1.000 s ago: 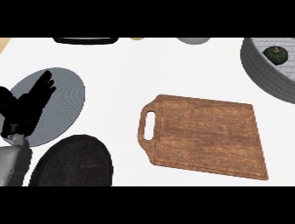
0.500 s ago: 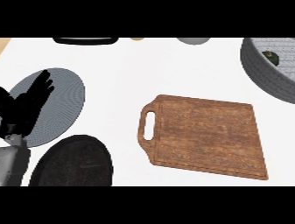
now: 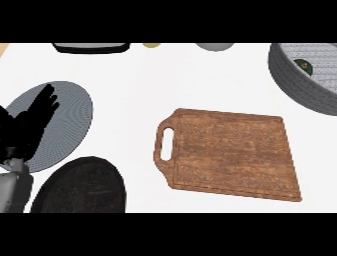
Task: Pick the squash from the cutting board and place it in the basket
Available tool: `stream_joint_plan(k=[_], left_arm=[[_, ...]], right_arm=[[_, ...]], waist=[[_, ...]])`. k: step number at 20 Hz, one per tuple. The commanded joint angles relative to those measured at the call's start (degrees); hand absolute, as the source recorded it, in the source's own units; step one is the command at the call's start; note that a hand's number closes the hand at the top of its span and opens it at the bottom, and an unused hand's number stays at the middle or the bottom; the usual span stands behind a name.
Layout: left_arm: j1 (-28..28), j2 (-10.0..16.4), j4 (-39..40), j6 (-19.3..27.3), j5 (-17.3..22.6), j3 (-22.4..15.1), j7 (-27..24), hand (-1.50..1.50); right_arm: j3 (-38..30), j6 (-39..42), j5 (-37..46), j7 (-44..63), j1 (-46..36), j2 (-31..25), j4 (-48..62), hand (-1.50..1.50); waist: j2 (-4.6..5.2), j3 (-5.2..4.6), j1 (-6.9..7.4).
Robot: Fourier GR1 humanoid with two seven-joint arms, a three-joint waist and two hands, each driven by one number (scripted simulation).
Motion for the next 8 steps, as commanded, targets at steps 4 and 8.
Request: stream_joint_plan(k=[4,8], left_arm=[[0.3,1.5,-0.5,-0.4,1.3,2.0,1.5,0.0],[0.4,-0.6,2.0,0.1,0.0,0.6,-2.1,0.0]], right_arm=[[-3.4,19.0,-6.7,-2.2,14.6,-7.2,-1.9,-1.5],[-5.3,27.1,-9.6,-4.5,19.4,-12.7,0.6,-1.5]], waist=[[-0.45,-0.04,-1.43],[-0.04,-0.01,-0.49]])
